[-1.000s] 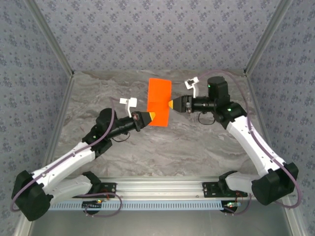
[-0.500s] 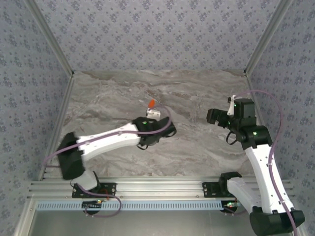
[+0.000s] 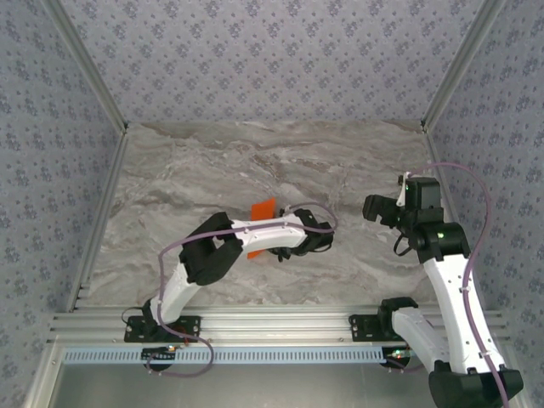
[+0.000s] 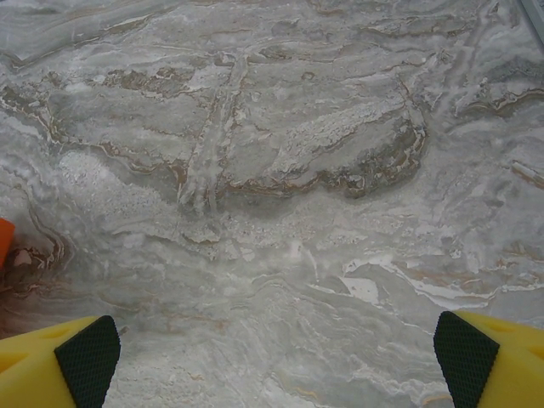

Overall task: Fold a paper plane with a square sheet of paper (fold left side to right side)
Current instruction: Turn over the paper at the center of the table, then third fold the triangle at the center of the table.

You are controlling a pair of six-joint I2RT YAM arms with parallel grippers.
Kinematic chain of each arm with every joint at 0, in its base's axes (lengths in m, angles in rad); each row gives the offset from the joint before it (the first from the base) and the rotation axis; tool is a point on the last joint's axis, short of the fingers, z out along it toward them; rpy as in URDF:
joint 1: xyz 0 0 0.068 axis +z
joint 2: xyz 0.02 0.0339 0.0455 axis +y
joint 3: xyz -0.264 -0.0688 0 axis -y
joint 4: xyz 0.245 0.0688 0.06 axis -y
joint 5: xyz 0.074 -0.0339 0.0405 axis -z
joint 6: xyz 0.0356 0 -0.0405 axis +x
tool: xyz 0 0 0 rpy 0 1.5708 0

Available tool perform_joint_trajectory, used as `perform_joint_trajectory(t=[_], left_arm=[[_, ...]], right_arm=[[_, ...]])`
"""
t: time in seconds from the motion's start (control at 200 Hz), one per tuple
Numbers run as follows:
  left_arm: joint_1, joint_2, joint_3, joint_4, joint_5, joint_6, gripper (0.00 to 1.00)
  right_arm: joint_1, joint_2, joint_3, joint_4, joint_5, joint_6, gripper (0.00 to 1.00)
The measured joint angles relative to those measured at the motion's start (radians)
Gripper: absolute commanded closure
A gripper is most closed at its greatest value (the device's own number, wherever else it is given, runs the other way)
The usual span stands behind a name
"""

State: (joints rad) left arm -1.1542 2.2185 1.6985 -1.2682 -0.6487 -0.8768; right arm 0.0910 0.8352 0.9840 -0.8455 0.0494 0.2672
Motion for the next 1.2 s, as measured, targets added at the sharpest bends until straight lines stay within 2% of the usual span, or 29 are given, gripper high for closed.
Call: perform_joint_trajectory(t=[0.105, 0.175, 0.26, 0.42, 0.565, 0.735, 0.849, 0.979, 1.094, 1.204], left_arm=[[0.001, 0.037, 0.027, 0.024, 0.056, 0.042, 0.89], [0.003, 0.043, 0.037, 0.039, 0.094, 0.074, 0.74], [0.008, 0.043, 0.057, 0.055, 0.130, 0.101, 0.66], [0.016, 0.039, 0.100, 0.114, 0.194, 0.176, 0.43], [0.023, -0.027, 0.060, 0.212, 0.271, 0.233, 0.33], [0.039, -0.299, -0.139, 0.375, 0.366, 0.267, 0.30], [0.104, -0.529, -0.326, 0.509, 0.438, 0.263, 0.30], [0.271, -0.737, -0.578, 0.697, 0.549, 0.233, 0.30], [0.423, -0.838, -0.809, 0.860, 0.657, 0.190, 0.29], [0.510, -0.880, -0.962, 0.993, 0.766, 0.149, 0.29]], right_arm=[[0.000, 0.000, 0.000, -0.001, 0.000, 0.000, 0.00], [0.000, 0.000, 0.000, -0.001, -0.002, 0.000, 0.00], [0.000, 0.000, -0.005, 0.000, -0.013, -0.001, 0.00], [0.000, 0.019, -0.019, 0.000, -0.052, -0.004, 0.00], [0.000, 0.060, -0.044, 0.023, -0.129, -0.003, 0.00], [0.008, 0.114, -0.097, 0.102, -0.274, 0.014, 0.02], [0.070, 0.202, -0.108, 0.186, -0.372, 0.040, 0.11], [0.207, 0.360, -0.107, 0.306, -0.431, 0.081, 0.28], [0.319, 0.539, -0.089, 0.418, -0.470, 0.121, 0.43], [0.378, 0.732, -0.026, 0.523, -0.509, 0.165, 0.55]])
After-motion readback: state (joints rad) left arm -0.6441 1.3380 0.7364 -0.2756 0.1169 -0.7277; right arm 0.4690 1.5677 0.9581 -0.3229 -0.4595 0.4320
